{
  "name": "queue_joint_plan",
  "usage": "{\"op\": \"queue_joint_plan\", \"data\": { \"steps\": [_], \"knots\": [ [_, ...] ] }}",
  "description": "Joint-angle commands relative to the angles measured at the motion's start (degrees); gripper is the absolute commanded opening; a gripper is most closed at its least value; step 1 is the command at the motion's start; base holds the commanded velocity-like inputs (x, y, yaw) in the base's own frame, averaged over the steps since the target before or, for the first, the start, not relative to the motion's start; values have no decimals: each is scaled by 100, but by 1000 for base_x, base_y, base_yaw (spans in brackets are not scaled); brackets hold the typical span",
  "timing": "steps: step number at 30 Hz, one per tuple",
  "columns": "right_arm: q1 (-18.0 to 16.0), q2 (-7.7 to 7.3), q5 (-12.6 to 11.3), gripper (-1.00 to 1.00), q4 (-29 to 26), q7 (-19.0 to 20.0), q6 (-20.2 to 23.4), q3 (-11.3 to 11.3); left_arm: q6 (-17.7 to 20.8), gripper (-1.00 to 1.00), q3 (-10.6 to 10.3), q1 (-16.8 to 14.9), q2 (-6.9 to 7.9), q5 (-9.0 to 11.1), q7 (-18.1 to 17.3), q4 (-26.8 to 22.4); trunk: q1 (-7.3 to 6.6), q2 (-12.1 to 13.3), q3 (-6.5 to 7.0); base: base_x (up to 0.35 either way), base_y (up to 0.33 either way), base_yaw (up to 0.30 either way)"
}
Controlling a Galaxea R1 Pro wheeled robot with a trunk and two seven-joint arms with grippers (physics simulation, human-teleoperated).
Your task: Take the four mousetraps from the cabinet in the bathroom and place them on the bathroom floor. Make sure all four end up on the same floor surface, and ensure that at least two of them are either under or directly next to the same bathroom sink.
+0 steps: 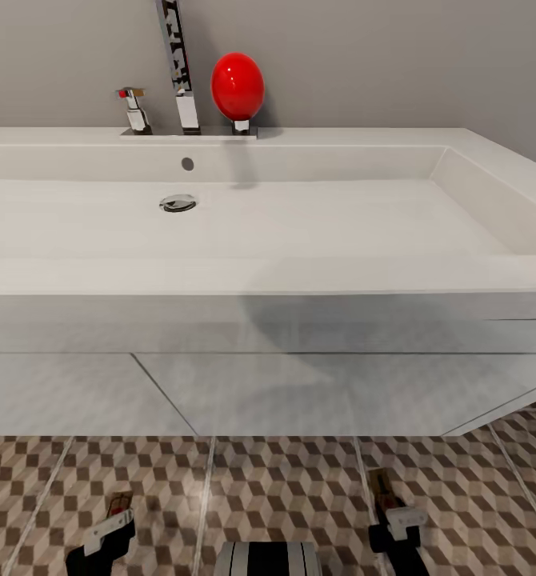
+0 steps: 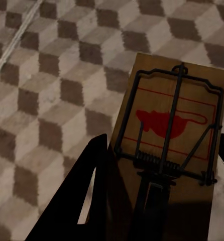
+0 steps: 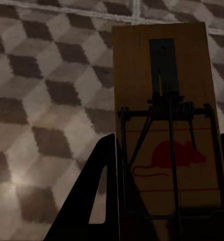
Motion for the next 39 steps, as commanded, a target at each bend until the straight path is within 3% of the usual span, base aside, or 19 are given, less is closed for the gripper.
{"op": "queue_joint_plan", "data": {
  "steps": [1, 4, 5, 9, 15, 18, 22, 26, 39],
  "knots": [
    [-6, -1, 56, -100, -29, 2, -13, -47, 18, -100, -21, -2, 3, 3, 33, -32, -1, -1, -4, 0, 0, 0],
    [-19, 0, 57, -100, -126, 2, -2, -48, 108, -100, -27, -2, -1, 6, 36, -129, -1, -1, -4, 0, 0, 0],
    [-26, 1, 57, -100, -479, 2, 17, -51, 615, -100, -31, -2, -6, 6, 37, -1144, -1, -1, -4, 0, 0, 0],
    [-48, 3, 66, -100, -717, -4, 344, -55, 676, -100, -41, -2, -29, 7, 33, -1354, -1, -1, -4, 0, 0, 0],
    [-55, 3, 75, -100, -1016, 25, 679, -51, 1436, -100, -47, -7, -16, 7, 36, -1893, -1, -1, -4, 0, 0, 0],
    [-55, 3, 82, -100, -1054, 31, 704, -49, 1596, -100, -48, -7, -9, 7, 31, -2072, -1, -1, -4, 0, 0, 0],
    [-55, 3, 91, -100, -1091, 37, 718, -48, 1658, -100, -48, -9, -9, -101, 30, -2143, -1, -1, -4, 0, 0, 0],
    [-55, 3, 95, -100, -1202, 45, 721, -48, 1678, -100, -41, -12, -8, -366, 36, -2183, -1, -1, -4, 0, 0, 0],
    [-55, 3, 95, -100, -1376, 55, 661, -15, 1683, -100, -39, -37, -29, -439, -4, -2330, -1, -1, -4, 0, 0, 0]
  ]
}}
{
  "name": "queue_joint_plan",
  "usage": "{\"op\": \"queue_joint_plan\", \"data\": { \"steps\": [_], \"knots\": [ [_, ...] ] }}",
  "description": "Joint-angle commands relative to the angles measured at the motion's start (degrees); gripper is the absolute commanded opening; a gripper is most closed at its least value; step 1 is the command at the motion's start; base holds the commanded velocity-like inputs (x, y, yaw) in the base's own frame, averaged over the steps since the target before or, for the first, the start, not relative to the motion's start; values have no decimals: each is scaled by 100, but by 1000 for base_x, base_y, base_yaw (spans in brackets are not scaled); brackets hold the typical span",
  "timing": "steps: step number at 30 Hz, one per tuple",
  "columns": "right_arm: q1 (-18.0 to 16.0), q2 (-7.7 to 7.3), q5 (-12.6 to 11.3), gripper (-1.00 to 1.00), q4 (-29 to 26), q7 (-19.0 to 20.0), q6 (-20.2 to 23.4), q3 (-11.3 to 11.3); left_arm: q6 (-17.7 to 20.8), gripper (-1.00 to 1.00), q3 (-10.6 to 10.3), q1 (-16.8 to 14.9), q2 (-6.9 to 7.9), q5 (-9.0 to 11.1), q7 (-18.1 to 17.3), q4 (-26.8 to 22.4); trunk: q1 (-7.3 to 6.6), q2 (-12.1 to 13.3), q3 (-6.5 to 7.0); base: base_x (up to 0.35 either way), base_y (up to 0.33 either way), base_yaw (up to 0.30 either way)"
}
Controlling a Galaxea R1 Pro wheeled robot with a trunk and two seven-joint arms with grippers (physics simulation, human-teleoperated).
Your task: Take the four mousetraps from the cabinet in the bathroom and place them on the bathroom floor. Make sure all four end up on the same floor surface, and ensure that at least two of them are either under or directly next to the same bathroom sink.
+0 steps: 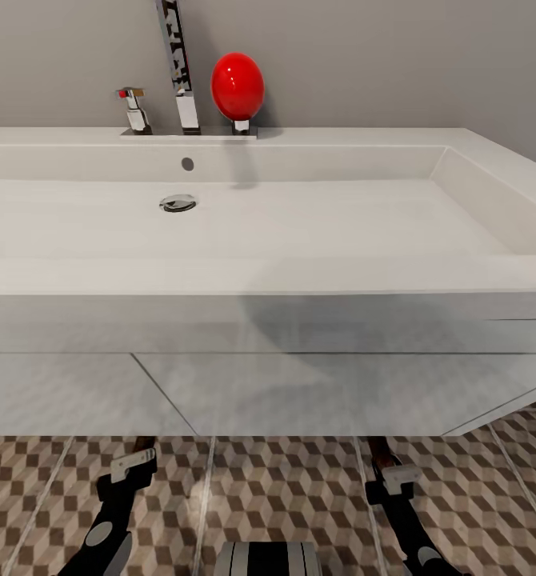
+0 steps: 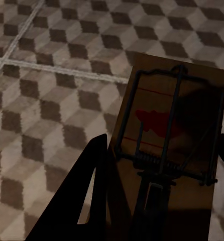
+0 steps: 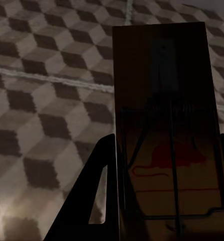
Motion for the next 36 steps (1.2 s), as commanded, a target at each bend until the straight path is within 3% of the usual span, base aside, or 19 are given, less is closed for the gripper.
{"op": "queue_joint_plan", "data": {
  "steps": [1, 12, 29, 36],
  "knots": [
    [-3, 5, 54, -100, 5, 7, -19, -42, -20, -100, -23, -2, -1, 31, 20, 3, -1, -1, -4, 0, 0, 0],
    [-3, 12, 45, -100, -409, -1, 33, -41, -20, -100, -23, -2, 34, 28, 21, -2, -1, -1, -4, 0, 0, 0],
    [-3, 54, 36, -100, -435, 0, -9, -32, -20, -100, -8, -2, 42, 28, 57, -4, -1, -1, -4, 0, 0, 0],
    [-3, 56, 36, -100, -435, -1, -32, -32, -20, -100, -6, -2, 41, 28, 66, -4, 17, -11, -159, 0, 0, 0]
  ]
}}
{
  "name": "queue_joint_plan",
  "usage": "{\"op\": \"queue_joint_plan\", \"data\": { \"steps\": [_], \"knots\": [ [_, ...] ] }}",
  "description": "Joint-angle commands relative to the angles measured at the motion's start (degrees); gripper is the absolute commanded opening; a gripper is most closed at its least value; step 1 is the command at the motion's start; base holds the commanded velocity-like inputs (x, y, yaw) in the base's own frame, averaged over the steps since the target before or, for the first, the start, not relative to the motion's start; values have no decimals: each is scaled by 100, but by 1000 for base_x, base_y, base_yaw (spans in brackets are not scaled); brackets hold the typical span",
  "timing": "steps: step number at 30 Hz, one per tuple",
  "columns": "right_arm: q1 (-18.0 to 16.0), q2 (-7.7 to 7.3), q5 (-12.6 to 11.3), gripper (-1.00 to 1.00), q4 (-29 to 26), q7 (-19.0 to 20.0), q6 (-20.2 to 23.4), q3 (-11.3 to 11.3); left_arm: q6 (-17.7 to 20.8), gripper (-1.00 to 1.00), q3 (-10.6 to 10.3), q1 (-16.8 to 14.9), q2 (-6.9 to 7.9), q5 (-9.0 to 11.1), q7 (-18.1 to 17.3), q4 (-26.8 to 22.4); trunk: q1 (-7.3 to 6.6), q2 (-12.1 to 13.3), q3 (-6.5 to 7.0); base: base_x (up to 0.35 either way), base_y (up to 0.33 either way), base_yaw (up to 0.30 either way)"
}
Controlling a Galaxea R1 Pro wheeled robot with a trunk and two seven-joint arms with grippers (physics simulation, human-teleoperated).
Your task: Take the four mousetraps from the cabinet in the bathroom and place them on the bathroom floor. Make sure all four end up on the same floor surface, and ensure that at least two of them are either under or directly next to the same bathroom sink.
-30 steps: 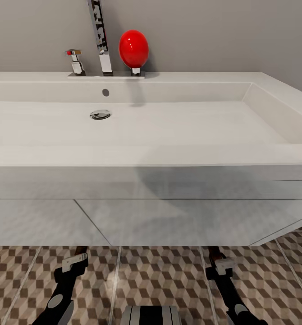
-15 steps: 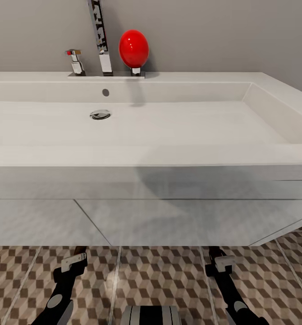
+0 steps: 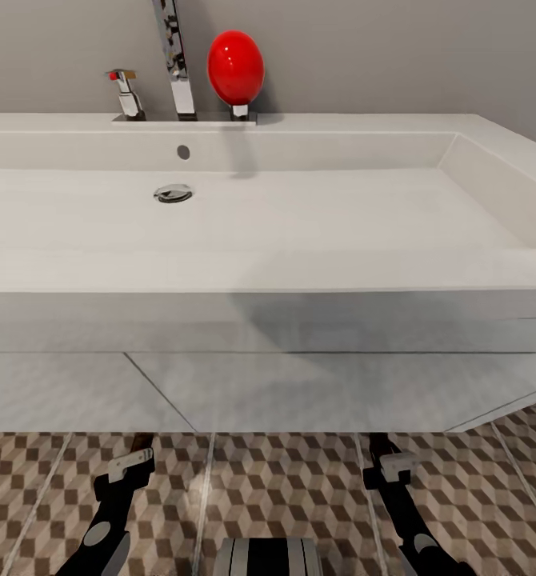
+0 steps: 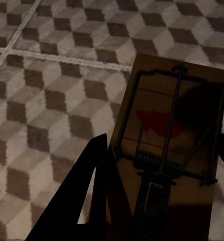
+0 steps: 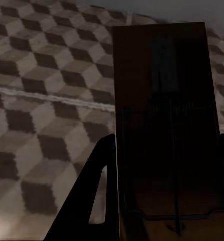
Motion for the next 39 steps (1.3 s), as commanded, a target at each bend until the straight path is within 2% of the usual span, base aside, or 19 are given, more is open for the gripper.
{"op": "queue_joint_plan", "data": {
  "steps": [1, 18, 28, 39],
  "knots": [
    [-3, 4, 53, -100, 3, 6, -20, -40, -20, -100, -22, -2, 4, 28, 23, 2, 1, -3, -26, 0, 0, 0],
    [-3, 4, 62, -100, 3, 13, -13, -40, -33, -100, -22, -2, 4, 33, 26, 2, 4, -4, -48, 0, 0, 0],
    [-3, 4, 55, -100, 3, 7, -15, -40, -37, -100, -22, -2, 4, 29, 97, -77, 30, -18, -270, 0, 0, 0],
    [-3, 4, 53, -100, 4, 14, -16, -40, -38, -100, -22, -2, 4, 28, 102, -83, 30, -18, -270, 0, 0, 0]
  ]
}}
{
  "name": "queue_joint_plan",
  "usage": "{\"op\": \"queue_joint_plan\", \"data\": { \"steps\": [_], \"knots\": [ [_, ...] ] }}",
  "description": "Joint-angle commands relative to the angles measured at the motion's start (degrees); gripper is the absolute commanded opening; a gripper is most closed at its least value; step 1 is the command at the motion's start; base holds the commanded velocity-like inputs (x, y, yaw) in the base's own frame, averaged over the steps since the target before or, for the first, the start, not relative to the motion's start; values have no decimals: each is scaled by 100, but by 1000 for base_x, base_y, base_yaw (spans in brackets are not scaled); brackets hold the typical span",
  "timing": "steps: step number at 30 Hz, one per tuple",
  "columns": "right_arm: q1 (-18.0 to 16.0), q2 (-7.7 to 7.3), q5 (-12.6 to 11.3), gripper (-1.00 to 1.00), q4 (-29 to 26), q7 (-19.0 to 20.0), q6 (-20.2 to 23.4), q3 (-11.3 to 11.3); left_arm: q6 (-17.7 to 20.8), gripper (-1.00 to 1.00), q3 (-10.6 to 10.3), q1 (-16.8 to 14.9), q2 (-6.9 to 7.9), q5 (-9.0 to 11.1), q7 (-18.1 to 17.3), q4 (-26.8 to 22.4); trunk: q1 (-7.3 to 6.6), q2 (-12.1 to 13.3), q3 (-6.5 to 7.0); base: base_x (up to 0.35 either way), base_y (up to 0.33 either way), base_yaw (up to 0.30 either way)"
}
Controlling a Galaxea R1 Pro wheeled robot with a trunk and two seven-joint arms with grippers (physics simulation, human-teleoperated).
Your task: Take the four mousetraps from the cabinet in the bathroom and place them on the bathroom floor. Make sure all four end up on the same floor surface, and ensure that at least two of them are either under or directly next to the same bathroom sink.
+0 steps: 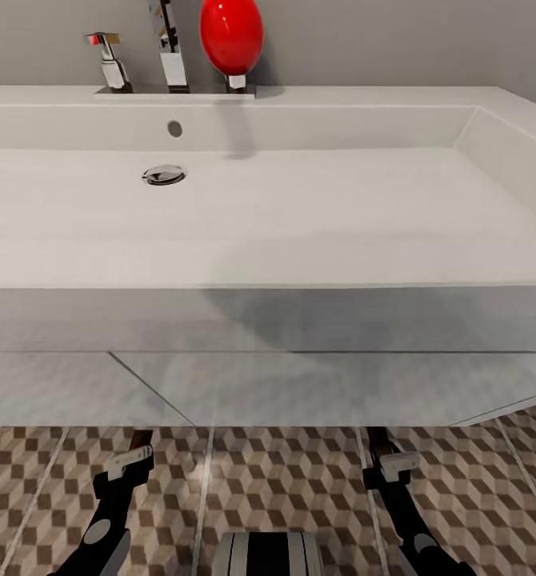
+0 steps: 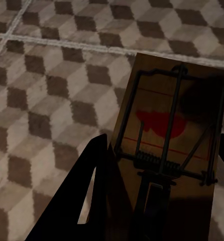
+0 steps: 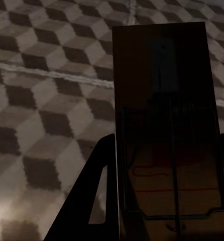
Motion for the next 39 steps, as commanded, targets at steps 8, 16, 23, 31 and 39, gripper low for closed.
{"op": "queue_joint_plan", "data": {
  "steps": [8, 16, 23, 31, 39],
  "knots": [
    [-3, 4, 54, -100, 3, 7, -17, -40, -20, -100, -22, -2, 5, 30, 23, 0, 17, -11, -158, 0, 0, 0],
    [-3, 4, 54, -100, 3, 7, -18, -40, -20, -100, -22, -2, 5, 30, 23, -1, 38, -21, -336, 0, 0, 0],
    [-3, 3, 57, -100, 3, 8, -24, -40, -20, -100, -22, -2, 5, 30, 23, -2, 48, -27, -424, 0, 0, 0],
    [-3, 4, 61, -100, 2, 8, -25, -40, -28, -100, -14, -2, 13, 31, 23, -2, 48, -27, -424, 0, 0, 0],
    [-3, 3, 59, -100, 2, 12, -24, -39, -29, -100, -10, -2, 13, 30, 23, -2, 48, -27, -424, 0, 0, 0]
  ]
}}
